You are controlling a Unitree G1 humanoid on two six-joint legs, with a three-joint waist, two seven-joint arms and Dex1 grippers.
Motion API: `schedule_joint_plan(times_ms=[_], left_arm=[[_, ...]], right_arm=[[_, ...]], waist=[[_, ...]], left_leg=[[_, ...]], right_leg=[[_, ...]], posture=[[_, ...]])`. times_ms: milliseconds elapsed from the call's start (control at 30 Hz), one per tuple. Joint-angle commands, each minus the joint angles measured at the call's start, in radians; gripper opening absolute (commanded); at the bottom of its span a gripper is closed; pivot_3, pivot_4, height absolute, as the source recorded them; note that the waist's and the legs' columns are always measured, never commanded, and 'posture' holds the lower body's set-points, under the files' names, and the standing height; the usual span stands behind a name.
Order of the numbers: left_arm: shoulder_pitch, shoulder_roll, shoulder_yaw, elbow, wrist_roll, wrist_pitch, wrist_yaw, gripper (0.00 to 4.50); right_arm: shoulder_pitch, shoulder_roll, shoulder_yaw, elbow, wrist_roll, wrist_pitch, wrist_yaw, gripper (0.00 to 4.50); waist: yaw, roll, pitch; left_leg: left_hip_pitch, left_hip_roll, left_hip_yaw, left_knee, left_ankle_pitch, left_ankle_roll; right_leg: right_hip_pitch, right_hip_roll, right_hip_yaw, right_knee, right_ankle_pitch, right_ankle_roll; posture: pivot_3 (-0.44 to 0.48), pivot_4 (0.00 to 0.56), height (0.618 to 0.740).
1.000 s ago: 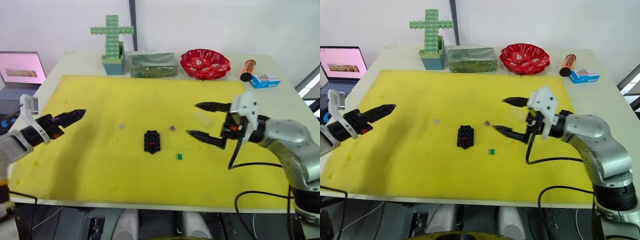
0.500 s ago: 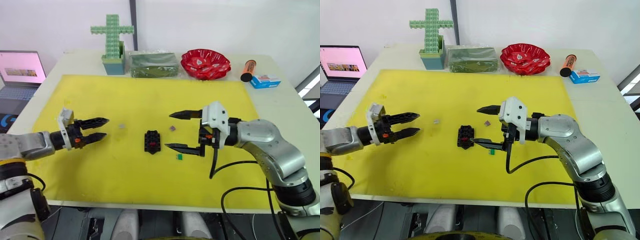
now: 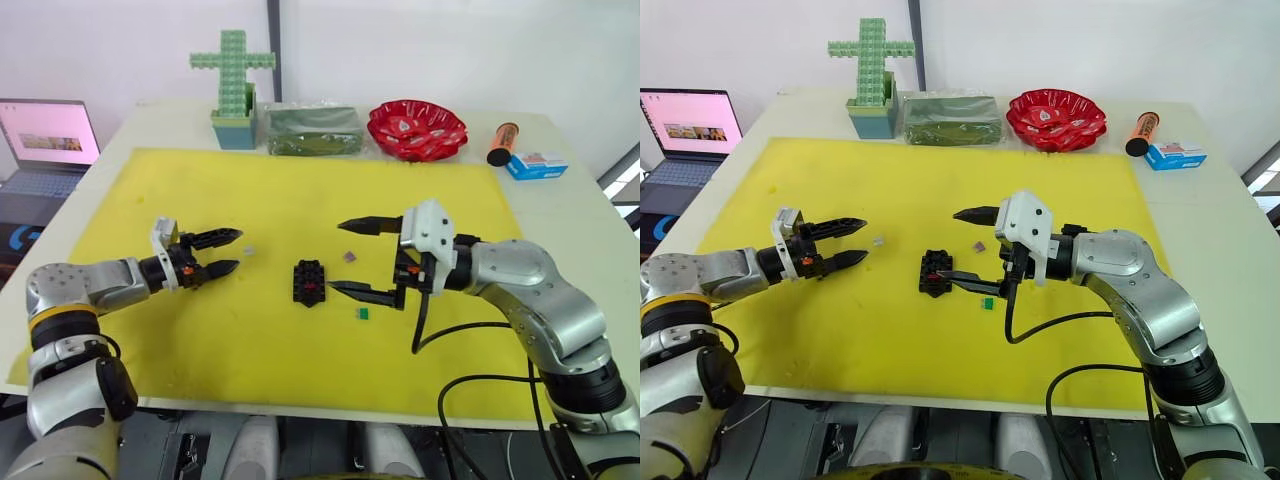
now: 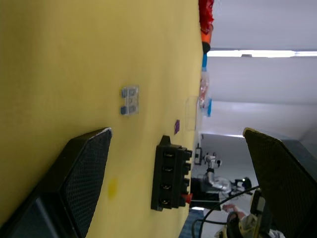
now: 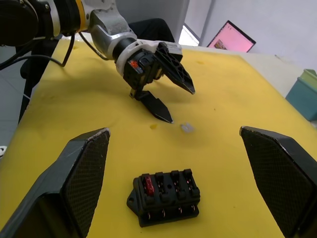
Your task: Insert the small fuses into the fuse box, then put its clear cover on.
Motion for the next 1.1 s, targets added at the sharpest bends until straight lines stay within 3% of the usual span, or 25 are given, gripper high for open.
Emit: schedule_joint_plan(times_ms=[33, 567, 800, 1100], left_arm=[[-0.034, -0.011, 0.001, 0.037, 0.061, -0.053, -0.008, 4.50], [-0.141, -0.083, -0.100, 0.121, 0.253, -0.103, -0.127, 4.50], [-0.183, -0.099, -0.090, 0.190, 0.306, -0.137, -0.176, 4.50], [-0.170, -0.111, -0.146, 0.194, 0.387, -0.179, -0.230, 4.50]], right_arm=[[-0.013, 0.004, -0.010, -0.032, 0.004, -0.003, -0.009, 4.47], [-0.054, 0.038, 0.020, -0.022, 0.001, 0.020, -0.033, 4.47], [-0.066, 0.046, 0.019, -0.026, 0.004, 0.038, -0.046, 4.47], [-0.066, 0.050, 0.020, -0.031, 0.002, 0.045, -0.054, 4.47]], waist=[[0.003, 0.000, 0.000], [0.009, 0.001, -0.001], [0.025, 0.001, -0.001], [0.030, 0.001, -0.001]], left_leg=[[0.000, 0.000, 0.000, 0.000, 0.000, 0.000], [0.000, -0.001, -0.001, 0.001, 0.001, -0.001], [0.000, -0.001, -0.001, 0.002, 0.001, -0.001], [0.000, -0.001, -0.001, 0.002, 0.001, -0.001]], right_leg=[[0.000, 0.000, 0.000, 0.000, 0.000, 0.000], [0.002, 0.000, 0.000, 0.000, 0.000, 0.000], [0.002, 0.000, 0.000, 0.000, 0.000, 0.000], [0.003, 0.000, 0.000, -0.001, 0.000, 0.000]], posture=[[0.000, 0.150, 0.740], [0.000, 0.150, 0.740], [0.000, 0.150, 0.740], [0.000, 0.150, 0.740]])
